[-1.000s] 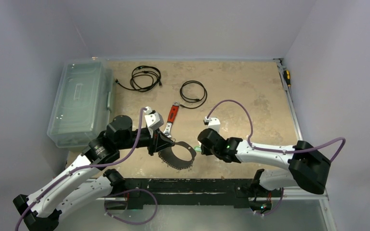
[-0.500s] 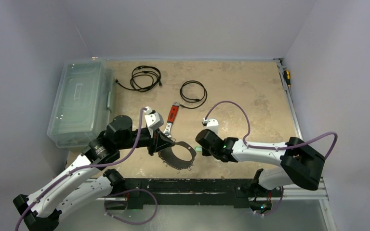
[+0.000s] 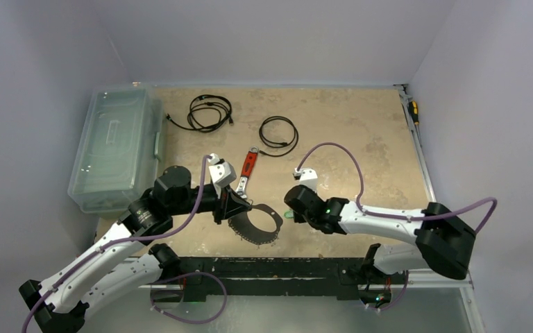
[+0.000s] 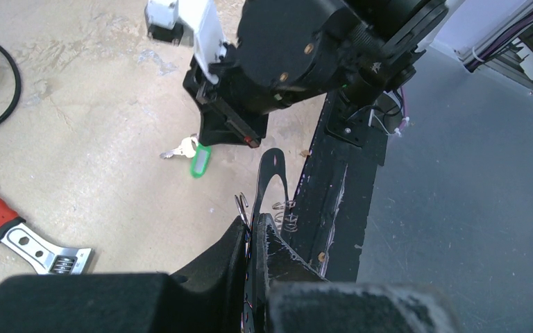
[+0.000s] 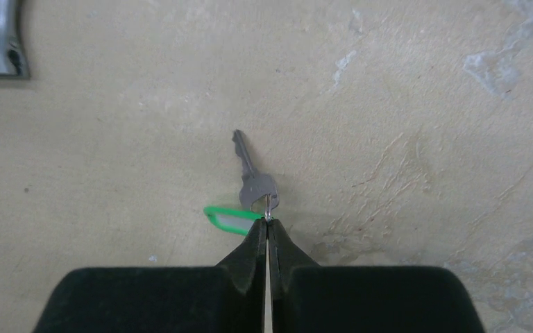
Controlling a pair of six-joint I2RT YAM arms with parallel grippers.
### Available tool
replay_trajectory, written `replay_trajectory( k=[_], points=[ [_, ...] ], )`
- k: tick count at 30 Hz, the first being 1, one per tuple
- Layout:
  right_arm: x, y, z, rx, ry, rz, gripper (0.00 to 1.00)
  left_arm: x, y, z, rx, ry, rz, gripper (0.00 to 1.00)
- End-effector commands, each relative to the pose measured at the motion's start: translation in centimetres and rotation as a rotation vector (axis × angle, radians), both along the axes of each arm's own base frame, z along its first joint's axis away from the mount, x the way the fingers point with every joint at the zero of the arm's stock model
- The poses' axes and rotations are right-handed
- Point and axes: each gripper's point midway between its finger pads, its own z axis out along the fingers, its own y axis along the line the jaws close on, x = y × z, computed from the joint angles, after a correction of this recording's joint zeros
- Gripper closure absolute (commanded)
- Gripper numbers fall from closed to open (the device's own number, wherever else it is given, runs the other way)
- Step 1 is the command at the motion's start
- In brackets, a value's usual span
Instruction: Put the keys on the keyring
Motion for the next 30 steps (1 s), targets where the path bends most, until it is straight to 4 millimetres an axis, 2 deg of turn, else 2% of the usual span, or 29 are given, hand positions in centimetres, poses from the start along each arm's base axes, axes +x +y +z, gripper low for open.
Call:
replay_trajectory(
  k=[1, 9, 15, 20, 25, 30],
  points=[
    [1.7, 0.6, 5.2, 0.074, -0.141, 0.005, 1.00, 0.0, -0.3, 2.3, -0.069, -0.077, -0.022, 1.00],
    [2.1, 1.4, 11.4, 0.206, -0.292, 0.091, 1.00, -1.6, -0.8, 3.7, -0.155, -0.096, -0.107, 1.00],
    [2.0, 0.4, 15.3, 0.209, -0.371, 0.124, 1.00, -2.1, -1.0, 4.5, -0.228, -0.135, -0.131, 1.00],
    [1.8, -0.5, 18.0, 0.223, -0.441, 0.153, 1.00, -1.5, -1.4, 4.5, -0.219, -0.189, -0.138, 1.00],
    [1.4, -0.8, 20.9, 0.235, -0.515, 0.215, 1.00, -1.1, -2.3, 4.3, -0.195, -0.158, -0.173, 1.00],
    [0.7, -0.8, 22.8, 0.261, -0.559, 0.282, 1.00, -0.7, -2.6, 4.1, -0.179, -0.165, -0.176, 1.00]
  ],
)
